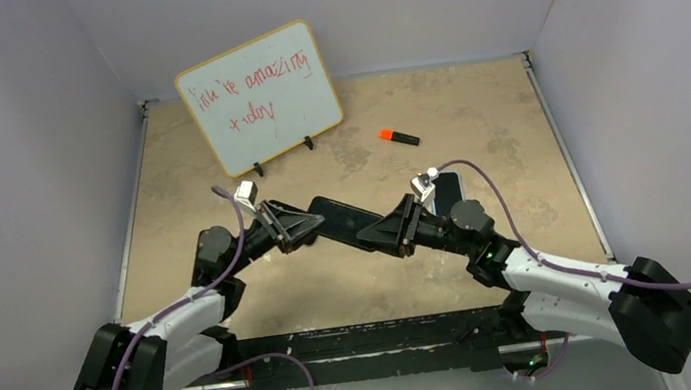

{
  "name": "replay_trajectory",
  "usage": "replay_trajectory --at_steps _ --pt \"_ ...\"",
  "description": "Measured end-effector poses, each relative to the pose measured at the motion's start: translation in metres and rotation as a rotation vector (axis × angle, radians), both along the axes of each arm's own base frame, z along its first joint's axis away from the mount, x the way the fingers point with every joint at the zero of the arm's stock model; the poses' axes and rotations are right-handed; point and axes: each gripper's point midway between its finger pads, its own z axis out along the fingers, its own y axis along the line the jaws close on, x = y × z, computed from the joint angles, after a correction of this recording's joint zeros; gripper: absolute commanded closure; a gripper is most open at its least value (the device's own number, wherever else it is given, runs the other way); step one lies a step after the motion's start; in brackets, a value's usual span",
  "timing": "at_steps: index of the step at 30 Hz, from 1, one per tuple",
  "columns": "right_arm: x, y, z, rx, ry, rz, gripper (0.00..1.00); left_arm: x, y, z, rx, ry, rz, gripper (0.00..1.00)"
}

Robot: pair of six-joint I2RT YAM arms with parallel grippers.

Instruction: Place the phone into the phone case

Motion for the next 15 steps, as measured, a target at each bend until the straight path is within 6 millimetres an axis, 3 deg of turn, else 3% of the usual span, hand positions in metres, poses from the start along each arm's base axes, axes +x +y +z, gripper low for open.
replay_trajectory --at_steps 3,7,15 --pt "0.0005 0.0005 -0.0013 -0.002 0.006 -0.01 0.65 0.0002 0.001 0.0008 -0.003 -0.006 0.01 1.0" --pt "0.0018 0.0001 -0.0067 -0.018 0.024 -0.018 0.99 0.0009 0.0014 0.0013 -0.005 -0.009 0.016 1.0" --pt "0.0015 -0.0001 -0.0058 -0.021 0.026 -0.022 1.0 -0.0005 0.0025 -0.0026 -0.007 0.003 0.021 0.99"
